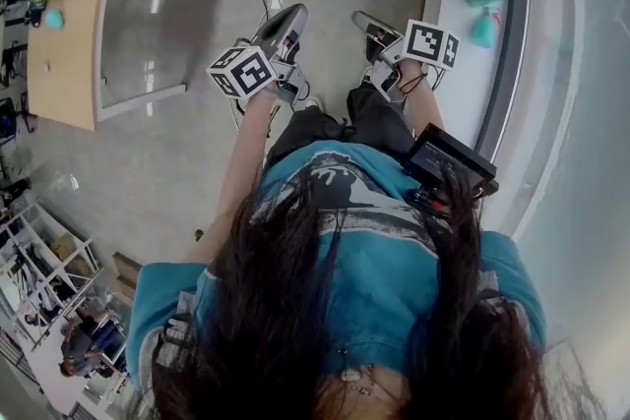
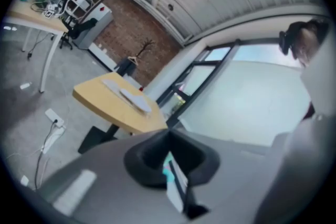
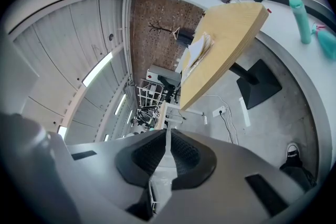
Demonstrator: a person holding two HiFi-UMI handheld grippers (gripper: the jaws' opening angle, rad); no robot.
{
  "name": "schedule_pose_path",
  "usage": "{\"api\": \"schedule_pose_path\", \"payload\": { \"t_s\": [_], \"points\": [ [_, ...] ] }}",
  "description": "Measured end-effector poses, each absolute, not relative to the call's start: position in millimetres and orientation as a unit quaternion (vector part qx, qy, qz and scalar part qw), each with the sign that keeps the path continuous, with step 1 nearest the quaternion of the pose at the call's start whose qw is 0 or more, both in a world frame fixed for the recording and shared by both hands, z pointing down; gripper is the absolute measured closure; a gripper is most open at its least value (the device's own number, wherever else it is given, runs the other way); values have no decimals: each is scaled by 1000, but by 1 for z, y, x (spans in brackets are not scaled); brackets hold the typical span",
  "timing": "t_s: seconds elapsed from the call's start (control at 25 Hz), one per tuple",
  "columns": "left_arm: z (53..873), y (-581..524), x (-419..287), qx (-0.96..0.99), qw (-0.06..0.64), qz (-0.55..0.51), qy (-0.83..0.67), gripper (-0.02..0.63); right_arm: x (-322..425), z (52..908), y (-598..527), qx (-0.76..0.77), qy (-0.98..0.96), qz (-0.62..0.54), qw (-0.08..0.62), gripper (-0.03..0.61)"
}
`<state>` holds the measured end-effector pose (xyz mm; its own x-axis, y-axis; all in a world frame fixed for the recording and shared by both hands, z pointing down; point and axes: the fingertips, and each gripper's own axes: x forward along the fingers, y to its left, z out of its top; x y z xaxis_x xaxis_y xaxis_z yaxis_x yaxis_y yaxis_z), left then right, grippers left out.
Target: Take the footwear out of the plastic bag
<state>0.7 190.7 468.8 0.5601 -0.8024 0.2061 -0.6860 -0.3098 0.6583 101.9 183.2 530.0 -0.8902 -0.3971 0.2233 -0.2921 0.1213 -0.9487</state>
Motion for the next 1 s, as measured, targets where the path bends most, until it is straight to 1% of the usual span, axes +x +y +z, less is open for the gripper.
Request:
{"api": "schedule_pose_path", "payload": {
  "t_s": [0.12,0.28,0.4,0.72,1.0],
  "points": [
    [479,209,-20,813,355,-56,-457,615,82,532,197,-241,748,-617,50,540],
    [484,222,-25,838,314,19,-445,615,74,521,211,-260,749,-606,60,543],
    [487,237,-37,853,297,46,-427,615,58,516,231,-278,748,-599,67,543],
    [501,313,-95,874,292,46,-386,615,5,525,326,-316,743,-583,92,543],
    [501,349,-99,886,294,37,-356,615,-2,517,368,-337,742,-570,105,543]
  ]
}}
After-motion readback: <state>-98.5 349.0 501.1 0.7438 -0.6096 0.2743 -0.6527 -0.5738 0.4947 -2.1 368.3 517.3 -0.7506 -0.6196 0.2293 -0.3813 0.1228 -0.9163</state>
